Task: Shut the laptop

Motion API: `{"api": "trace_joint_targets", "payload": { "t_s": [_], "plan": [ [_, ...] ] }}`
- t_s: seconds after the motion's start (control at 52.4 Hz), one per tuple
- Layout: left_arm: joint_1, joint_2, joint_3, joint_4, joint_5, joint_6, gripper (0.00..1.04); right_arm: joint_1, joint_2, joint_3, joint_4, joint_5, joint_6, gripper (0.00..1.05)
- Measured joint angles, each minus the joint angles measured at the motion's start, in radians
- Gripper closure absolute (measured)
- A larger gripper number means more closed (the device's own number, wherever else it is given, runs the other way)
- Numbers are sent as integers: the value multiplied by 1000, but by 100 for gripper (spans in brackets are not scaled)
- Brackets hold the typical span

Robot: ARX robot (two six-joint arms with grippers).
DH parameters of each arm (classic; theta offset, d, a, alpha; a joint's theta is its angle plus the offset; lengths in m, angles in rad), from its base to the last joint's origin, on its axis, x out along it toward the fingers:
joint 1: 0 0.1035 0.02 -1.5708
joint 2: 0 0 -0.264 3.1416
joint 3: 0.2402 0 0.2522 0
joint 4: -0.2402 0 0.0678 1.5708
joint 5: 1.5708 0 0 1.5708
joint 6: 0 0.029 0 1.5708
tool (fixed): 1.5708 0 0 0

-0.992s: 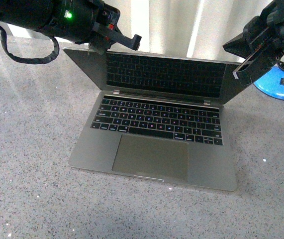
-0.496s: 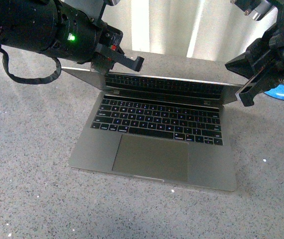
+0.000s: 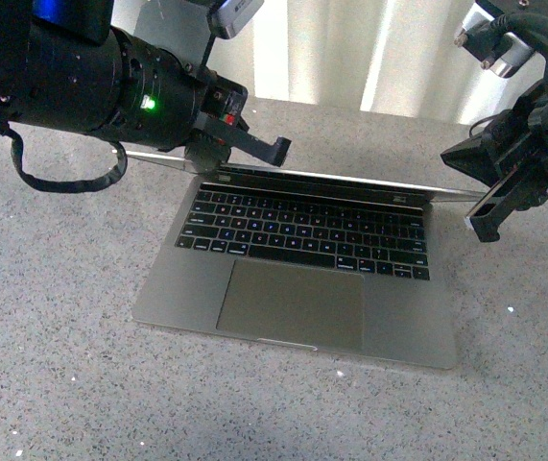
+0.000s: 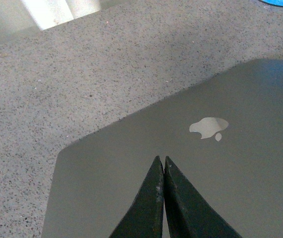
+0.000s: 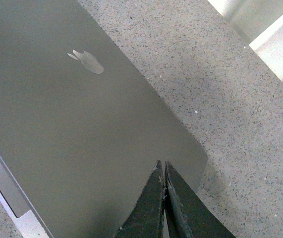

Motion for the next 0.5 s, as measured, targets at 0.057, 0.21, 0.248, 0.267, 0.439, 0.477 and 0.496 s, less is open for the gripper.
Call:
{"api": "trace_joint_targets", "payload": {
  "t_s": [0.057, 0.21, 0.248, 0.267, 0.439, 0.477, 0.496],
  "plan": [
    [-7, 0, -9, 1, -1, -5, 101, -1, 0, -9, 5, 0, 1, 104],
    [-19, -3, -34, 8, -8, -25, 101, -1, -1, -28, 16, -1, 4, 104],
    [-23, -5, -42, 10, -11, -26, 101, -1, -1, -33, 19, -1, 5, 104],
    [-24, -6, -46, 10, -12, -29, 101, -1, -2, -35, 20, -1, 5, 104],
    [-41, -10, -79, 32, -19, -53, 101, -1, -2, -52, 36, -1, 12, 104],
    [-44, -10, -87, 41, -25, -58, 101, -1, -2, -59, 41, -1, 13, 104],
    [-45, -10, -90, 45, -26, -61, 101, -1, -2, -62, 44, -1, 13, 104]
  ]
}}
